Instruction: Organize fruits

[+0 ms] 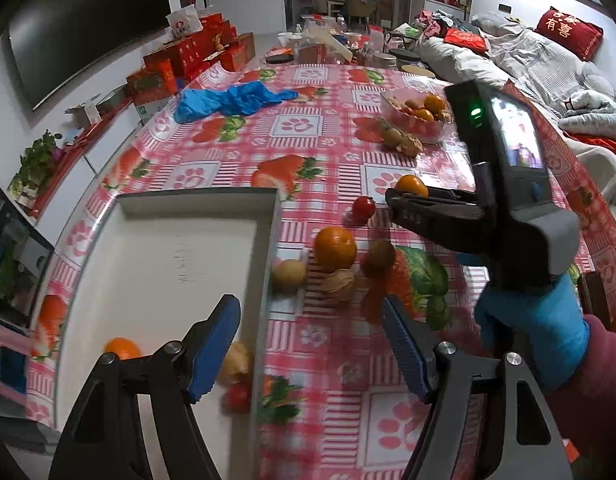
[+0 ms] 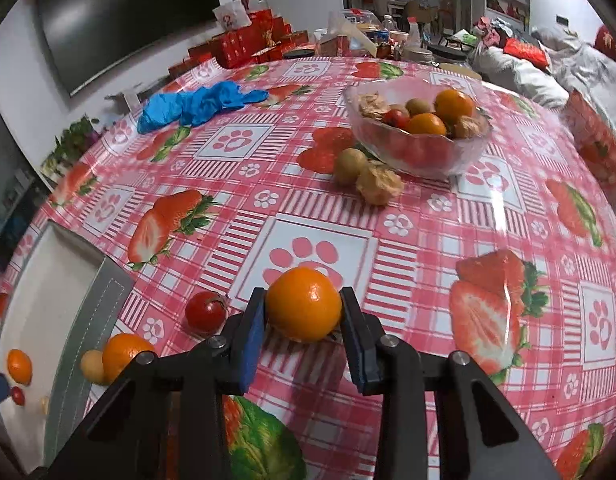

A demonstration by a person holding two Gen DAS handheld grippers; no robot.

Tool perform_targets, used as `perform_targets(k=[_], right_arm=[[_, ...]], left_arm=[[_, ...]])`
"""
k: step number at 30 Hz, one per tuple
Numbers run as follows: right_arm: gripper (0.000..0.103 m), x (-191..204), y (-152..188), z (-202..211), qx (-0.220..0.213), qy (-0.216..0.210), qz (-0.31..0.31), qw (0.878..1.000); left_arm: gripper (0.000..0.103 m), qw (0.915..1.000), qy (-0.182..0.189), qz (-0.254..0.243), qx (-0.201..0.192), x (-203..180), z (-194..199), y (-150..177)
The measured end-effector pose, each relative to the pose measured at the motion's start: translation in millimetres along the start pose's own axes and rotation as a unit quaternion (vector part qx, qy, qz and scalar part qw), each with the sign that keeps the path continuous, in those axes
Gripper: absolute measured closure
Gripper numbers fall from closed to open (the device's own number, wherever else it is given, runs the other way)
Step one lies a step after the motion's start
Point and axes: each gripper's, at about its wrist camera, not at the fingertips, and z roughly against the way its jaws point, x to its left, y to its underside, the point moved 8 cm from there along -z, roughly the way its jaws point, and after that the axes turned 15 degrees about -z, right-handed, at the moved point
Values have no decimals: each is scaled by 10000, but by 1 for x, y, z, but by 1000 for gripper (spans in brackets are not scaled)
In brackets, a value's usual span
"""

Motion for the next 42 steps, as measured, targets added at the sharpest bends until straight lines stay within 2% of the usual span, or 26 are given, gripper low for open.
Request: perform_targets(k=[6,17,18,19,20,23,27,30,36,42], right_arm=[[64,-25,19,27,98,-146,-80,9998],[64,-60,62,71,48,-257,-330,9991],[64,-61,65,73,30,-253,-310,9992],[64,-61,68,76,13,-241,-284,9993],[64,-62,71,78,-1,-231,-265,9994],[64,-62,78,83,-60,-187,-211,9996],[64,-64,86,89,-111,-160,-202,9996],[64,-66,90,93,-158,-110,-175,9997],[64,-75,100,103,-270,-46,-301,9992],[64,-82,104,108,-328,-5,-466,9984]], left_arm=[[29,10000,-53,-17,-51,-13,-16,-6],[30,9996,-91,19,259,-28,-58,-3],[31,9996,-90,49,278,-28,-60,-2],[40,9995,-93,85,297,-28,-63,-2],[43,9993,-77,100,338,-27,-67,-2],[46,9991,66,302,306,-24,-72,-2],[77,9994,78,291,198,-25,-71,-3],[78,9994,107,291,171,-27,-67,1],[78,9998,31,167,69,-40,-43,33],[78,9993,-152,213,-263,-44,-27,53]])
